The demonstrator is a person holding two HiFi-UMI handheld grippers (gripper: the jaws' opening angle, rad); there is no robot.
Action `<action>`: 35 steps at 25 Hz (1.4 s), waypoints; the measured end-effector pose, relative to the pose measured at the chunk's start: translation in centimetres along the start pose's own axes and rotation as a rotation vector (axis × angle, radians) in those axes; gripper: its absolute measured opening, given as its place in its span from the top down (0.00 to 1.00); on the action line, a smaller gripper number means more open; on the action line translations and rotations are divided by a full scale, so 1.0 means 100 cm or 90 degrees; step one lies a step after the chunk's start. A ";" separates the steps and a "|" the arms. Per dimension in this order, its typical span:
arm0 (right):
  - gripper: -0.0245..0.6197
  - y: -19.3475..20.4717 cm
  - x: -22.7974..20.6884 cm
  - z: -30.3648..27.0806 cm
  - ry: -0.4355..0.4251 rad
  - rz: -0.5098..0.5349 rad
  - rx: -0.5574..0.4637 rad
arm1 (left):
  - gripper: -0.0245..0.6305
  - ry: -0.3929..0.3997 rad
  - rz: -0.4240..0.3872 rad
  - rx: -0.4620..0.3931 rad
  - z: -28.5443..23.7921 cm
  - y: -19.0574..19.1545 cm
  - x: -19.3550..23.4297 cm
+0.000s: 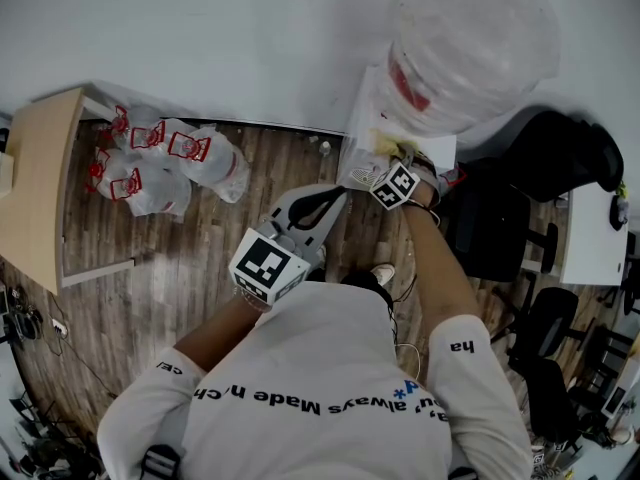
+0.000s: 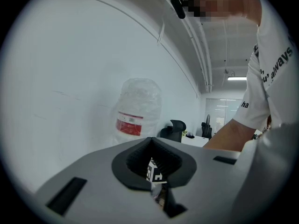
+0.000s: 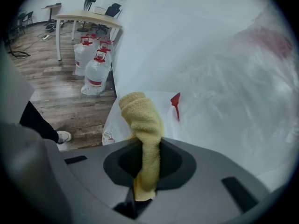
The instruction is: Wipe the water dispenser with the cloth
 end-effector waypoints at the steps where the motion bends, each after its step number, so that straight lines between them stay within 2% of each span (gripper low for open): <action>1: 0.90 0.000 0.000 0.001 0.001 0.001 0.001 | 0.94 0.001 0.000 0.001 0.000 0.000 0.000; 12: 0.90 0.001 0.007 0.009 0.023 0.016 -0.003 | 0.94 0.010 -0.002 -0.001 -0.005 0.000 -0.001; 19: 0.87 -0.001 -0.001 0.013 -0.006 0.021 -0.009 | 0.94 0.009 0.001 -0.002 -0.016 0.001 -0.009; 25: 0.87 -0.001 -0.029 0.026 0.061 0.021 -0.046 | 0.94 0.002 0.000 -0.003 -0.026 -0.002 -0.017; 35: 0.87 0.028 -0.049 0.015 0.062 0.019 -0.030 | 0.94 -0.011 0.001 -0.002 -0.043 -0.003 -0.031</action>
Point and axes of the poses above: the fingertips, and each gripper's own axes: z backward along the fingers, x to its left, y out of its underside, the point moved 7 cm from there along z, backward along the fingers, and after that the axes turned 1 degree about x, right-handed, at the moved point
